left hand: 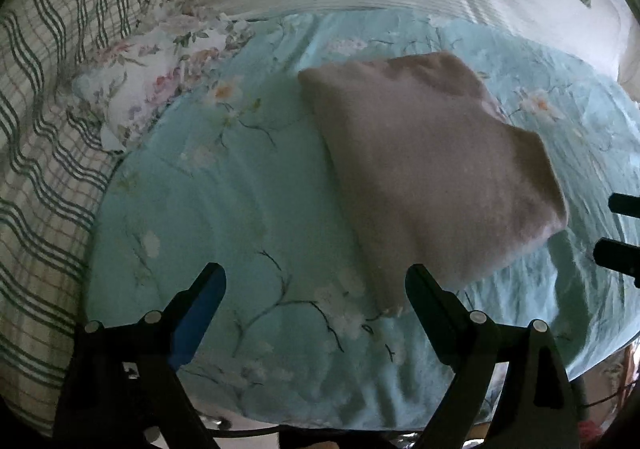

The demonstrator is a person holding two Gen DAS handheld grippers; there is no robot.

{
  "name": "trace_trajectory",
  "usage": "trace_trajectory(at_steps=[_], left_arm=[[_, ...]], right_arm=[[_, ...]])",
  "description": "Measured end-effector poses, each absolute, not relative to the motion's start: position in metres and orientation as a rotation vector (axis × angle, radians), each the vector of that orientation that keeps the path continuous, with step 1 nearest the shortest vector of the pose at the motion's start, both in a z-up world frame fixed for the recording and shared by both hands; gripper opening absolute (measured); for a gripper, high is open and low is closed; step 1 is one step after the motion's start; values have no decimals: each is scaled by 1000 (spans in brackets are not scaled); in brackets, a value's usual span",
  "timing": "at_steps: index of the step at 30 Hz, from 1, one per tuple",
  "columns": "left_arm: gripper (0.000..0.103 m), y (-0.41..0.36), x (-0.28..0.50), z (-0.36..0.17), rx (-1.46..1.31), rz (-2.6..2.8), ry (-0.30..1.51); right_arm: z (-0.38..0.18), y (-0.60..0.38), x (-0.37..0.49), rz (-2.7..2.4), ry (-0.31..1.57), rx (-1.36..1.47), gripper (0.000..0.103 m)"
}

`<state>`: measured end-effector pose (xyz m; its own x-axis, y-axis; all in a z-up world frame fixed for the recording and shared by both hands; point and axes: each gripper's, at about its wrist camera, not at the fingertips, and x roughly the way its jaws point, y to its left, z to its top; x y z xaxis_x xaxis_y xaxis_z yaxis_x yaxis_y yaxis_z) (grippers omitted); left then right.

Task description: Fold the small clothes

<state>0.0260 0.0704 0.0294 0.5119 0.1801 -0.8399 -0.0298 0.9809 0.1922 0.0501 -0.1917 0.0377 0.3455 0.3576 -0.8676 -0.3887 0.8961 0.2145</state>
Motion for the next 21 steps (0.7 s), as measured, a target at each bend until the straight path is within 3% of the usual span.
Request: trace_trajectory(at_steps=[21], left_arm=[[93,56,-32,21,97,87,924]], right_arm=[[31,-191,-4,484,993,-25,101]])
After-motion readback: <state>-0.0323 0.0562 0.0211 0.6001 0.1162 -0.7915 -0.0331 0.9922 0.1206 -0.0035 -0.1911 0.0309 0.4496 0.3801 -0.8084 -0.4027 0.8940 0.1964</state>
